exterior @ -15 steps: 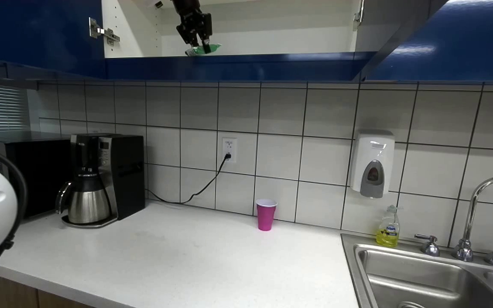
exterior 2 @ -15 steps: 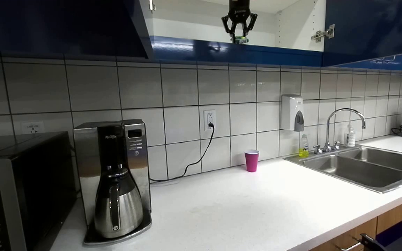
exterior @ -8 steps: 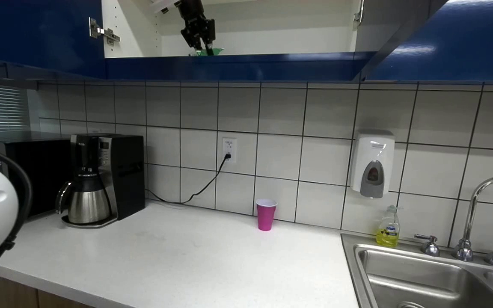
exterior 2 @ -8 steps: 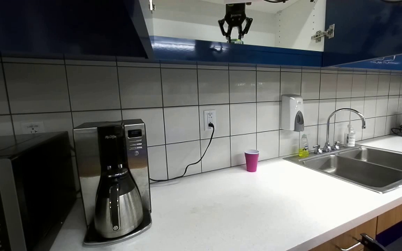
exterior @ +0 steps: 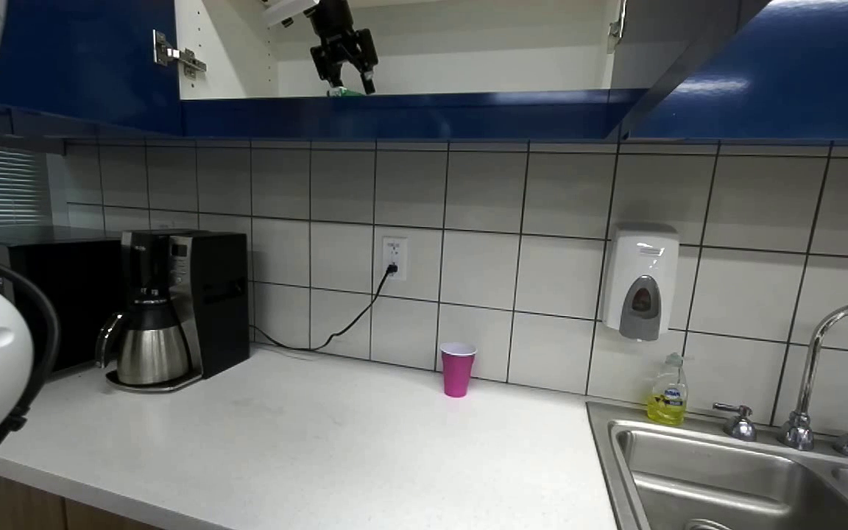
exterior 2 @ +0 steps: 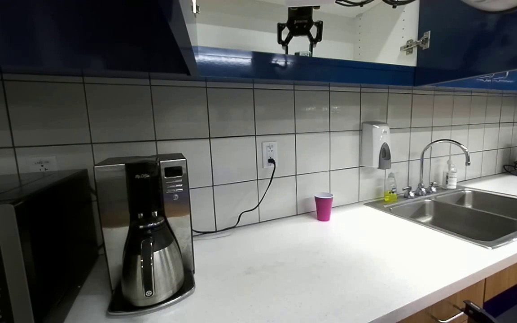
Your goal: Put the green sachet in the top cabinet
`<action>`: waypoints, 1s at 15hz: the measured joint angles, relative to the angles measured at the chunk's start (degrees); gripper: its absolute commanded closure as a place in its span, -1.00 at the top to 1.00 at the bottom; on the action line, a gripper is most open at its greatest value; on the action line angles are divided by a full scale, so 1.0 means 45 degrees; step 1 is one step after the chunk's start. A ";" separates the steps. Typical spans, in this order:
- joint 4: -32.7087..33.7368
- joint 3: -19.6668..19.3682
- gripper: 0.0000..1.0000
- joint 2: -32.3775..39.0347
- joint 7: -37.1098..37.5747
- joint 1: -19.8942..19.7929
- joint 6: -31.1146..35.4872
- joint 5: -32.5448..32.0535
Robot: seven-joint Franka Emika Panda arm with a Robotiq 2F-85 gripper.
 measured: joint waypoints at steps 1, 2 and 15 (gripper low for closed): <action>0.0056 0.0000 1.00 -0.0025 0.0000 0.0022 -0.0021 0.0000; 0.0094 0.0001 1.00 -0.0074 0.0000 0.0056 -0.0025 0.0000; -0.2244 0.0115 1.00 -0.2933 0.0305 0.0743 0.0020 0.0295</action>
